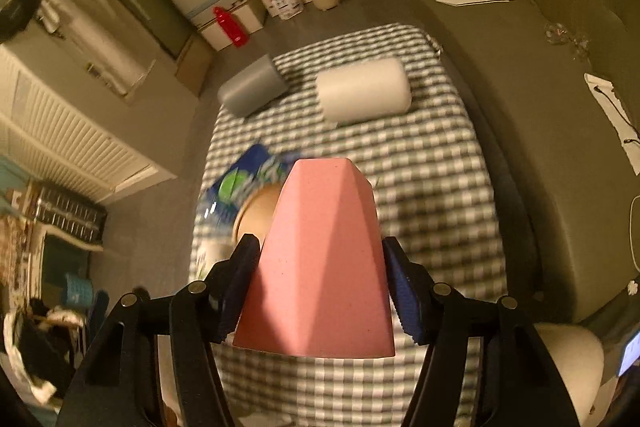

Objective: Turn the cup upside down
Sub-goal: 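Lift the pink cup with the right gripper and carry it toward the left gripper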

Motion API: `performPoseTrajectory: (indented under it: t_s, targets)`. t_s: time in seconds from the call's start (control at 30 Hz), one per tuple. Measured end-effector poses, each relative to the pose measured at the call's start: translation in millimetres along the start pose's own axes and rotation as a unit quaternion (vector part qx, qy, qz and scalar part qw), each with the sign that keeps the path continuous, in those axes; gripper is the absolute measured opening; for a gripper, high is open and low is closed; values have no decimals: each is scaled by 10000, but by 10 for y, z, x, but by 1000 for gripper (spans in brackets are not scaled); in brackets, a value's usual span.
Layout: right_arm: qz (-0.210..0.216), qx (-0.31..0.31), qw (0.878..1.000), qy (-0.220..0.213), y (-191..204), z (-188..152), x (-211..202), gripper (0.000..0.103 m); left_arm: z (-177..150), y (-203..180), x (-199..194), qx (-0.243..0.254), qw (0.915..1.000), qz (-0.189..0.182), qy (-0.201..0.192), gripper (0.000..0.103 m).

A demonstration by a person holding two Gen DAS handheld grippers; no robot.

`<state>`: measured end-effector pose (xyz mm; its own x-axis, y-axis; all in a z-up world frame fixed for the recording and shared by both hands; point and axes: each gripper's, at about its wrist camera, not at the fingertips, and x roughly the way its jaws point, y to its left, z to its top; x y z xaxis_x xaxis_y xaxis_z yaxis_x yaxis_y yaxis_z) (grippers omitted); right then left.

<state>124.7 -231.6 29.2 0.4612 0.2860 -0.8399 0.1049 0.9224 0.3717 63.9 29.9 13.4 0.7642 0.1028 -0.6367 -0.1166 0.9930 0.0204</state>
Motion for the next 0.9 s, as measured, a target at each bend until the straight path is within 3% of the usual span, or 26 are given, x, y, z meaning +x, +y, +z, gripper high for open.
performPoseTrajectory:
  t_s: [0.23, 0.4, 0.63, 0.9]
  targets:
    - [94, -251, 9996, 110, 77, -589, 191, 62, -228, 41, -112, 65, 9998, 155, 46, 103]
    - [-318, -661, 9973, -1, 93, -906, 498, 62, -363, 126, -64, 51, 9995, 244, 210, 103]
    - [-559, -1038, 9930, 25, 64, -1131, 655, 62, -377, 147, 34, -36, 9989, 243, 399, 103]
    - [-390, -1029, 9939, 29, -13, -1166, 613, 62, -403, -15, 57, 216, 9985, 199, 461, 103]
